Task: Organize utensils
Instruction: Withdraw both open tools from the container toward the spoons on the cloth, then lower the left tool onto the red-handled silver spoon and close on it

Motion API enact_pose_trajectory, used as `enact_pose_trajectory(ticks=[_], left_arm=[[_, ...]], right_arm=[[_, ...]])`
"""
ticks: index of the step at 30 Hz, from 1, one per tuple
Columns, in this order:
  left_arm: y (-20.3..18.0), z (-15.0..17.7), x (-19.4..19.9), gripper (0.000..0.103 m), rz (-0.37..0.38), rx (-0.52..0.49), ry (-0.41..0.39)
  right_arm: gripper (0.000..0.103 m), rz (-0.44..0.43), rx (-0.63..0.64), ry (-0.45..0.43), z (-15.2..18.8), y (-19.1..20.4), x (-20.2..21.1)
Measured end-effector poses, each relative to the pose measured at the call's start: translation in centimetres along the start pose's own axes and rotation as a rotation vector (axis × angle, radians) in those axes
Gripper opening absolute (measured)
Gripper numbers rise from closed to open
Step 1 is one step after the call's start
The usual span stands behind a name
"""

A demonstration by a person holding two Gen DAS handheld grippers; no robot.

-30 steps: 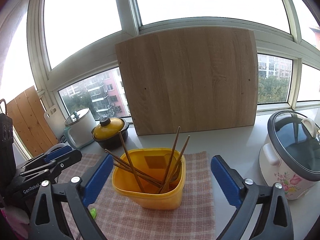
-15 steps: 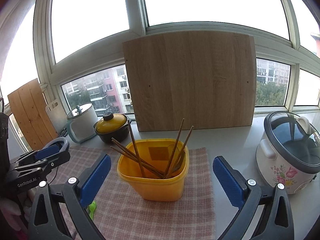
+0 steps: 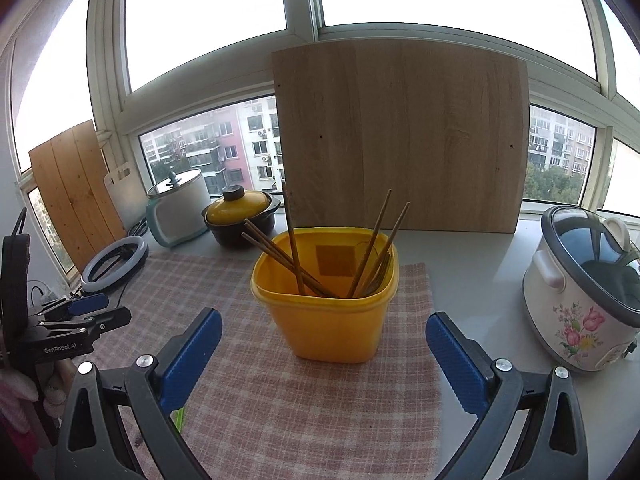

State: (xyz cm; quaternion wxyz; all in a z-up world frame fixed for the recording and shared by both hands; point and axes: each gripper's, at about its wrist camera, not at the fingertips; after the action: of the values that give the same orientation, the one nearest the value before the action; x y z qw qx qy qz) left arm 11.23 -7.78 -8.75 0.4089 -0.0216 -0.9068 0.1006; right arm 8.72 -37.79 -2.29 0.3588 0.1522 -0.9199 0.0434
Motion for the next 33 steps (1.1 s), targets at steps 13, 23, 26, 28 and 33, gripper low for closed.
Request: enact_pose_trajectory(ticks=[13, 23, 26, 28, 33], left_arm=[[4.5, 4.4, -2.8, 0.059, 0.022, 0.045, 0.186], [4.3, 5.7, -5.4, 0.040, 0.110, 0.014, 0.282], [4.3, 5.4, -6.5, 0.039, 0.120, -0.004, 0.294], [4.1, 5.2, -7.1, 0.037, 0.123, -0.018, 0.302], [3.7, 5.0, -8.7, 0.037, 0.130, -0.069, 0.327]], right_arm=[[0.100, -0.106, -0.006, 0.129, 3.1, 2.5, -2.2], [0.075, -0.260, -0.029, 0.280, 4.6, 5.5, -6.3], [0.063, -0.295, -0.045, 0.318, 5.0, 6.1, -7.4], [0.058, -0.308, -0.045, 0.339, 5.2, 6.6, -8.0], [0.047, -0.322, -0.040, 0.371, 5.7, 7.5, -8.9]])
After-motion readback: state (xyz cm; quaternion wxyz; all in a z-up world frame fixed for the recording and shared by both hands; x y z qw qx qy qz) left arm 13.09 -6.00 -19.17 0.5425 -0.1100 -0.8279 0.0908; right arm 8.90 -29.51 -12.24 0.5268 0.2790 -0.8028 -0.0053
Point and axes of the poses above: each gripper's, at about its wrist camera, not at the fingertips, and x roughly against the way its jaws point, y to its left, z to its underside, and after that the axes turned 6 degrees about x, right-handed
